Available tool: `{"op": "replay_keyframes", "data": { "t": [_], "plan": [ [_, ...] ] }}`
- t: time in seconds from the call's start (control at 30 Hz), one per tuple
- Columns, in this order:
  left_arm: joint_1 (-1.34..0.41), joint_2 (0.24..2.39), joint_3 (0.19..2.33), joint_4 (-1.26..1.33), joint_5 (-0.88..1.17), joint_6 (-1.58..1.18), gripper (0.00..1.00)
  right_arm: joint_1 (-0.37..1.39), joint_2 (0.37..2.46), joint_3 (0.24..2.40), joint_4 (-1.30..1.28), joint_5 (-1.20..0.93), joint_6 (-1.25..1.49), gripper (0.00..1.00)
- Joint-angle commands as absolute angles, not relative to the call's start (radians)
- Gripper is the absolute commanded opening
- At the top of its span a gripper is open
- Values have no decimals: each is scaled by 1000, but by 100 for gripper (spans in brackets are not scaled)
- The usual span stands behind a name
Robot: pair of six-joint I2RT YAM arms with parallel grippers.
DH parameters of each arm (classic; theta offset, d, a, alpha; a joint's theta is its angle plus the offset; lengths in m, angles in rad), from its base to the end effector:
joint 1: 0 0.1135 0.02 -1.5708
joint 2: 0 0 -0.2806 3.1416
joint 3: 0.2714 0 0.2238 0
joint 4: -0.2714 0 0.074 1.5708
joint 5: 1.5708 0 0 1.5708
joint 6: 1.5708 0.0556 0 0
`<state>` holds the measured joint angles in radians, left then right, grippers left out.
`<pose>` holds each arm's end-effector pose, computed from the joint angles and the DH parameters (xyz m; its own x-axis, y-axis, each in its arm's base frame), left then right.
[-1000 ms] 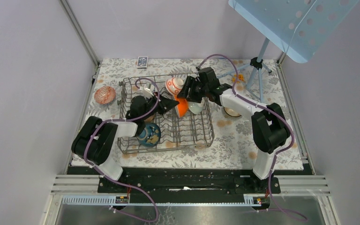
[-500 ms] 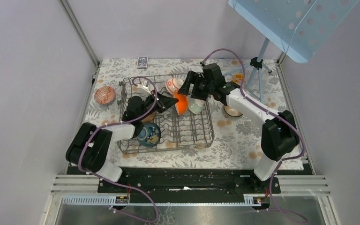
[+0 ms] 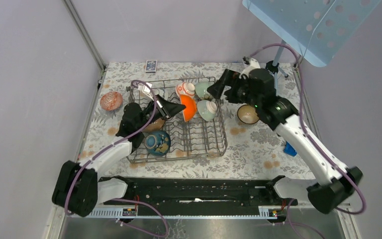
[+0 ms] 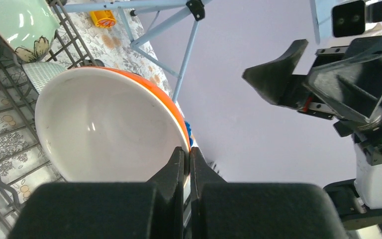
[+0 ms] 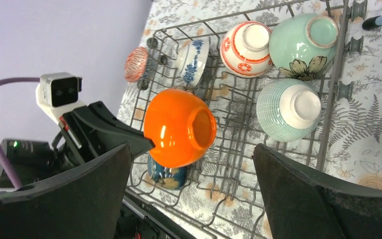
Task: Unload the bowls from the dish rack
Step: Pick up the bowl from the dish rack, then place the bowl at the center of the board.
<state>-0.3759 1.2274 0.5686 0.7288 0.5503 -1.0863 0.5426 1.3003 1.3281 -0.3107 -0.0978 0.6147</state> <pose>0.2254 -0.1202 0.3017 -0.6760 -0.5441 -0.4970 0.4293 0.2574 -0.8657 0.2396 0.1508 0.4138 -0.5380 0.3459 -0.7688 -0.3476 0.7398 0.5761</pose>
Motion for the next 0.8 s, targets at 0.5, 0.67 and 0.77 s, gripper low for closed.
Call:
{"op": "replay_keyframes", "data": {
  "t": [0.5, 0.67, 0.77],
  "plan": [
    [-676, 857, 897, -173, 384, -395, 0, 539, 778, 1081, -501, -239, 477, 100],
    [-879, 849, 934, -292, 166, -237, 0, 540, 790, 1108, -578, -190, 435, 100],
    [-980, 849, 940, -320, 59, -166, 0, 540, 809, 1133, -604, -168, 427, 99]
  ]
}}
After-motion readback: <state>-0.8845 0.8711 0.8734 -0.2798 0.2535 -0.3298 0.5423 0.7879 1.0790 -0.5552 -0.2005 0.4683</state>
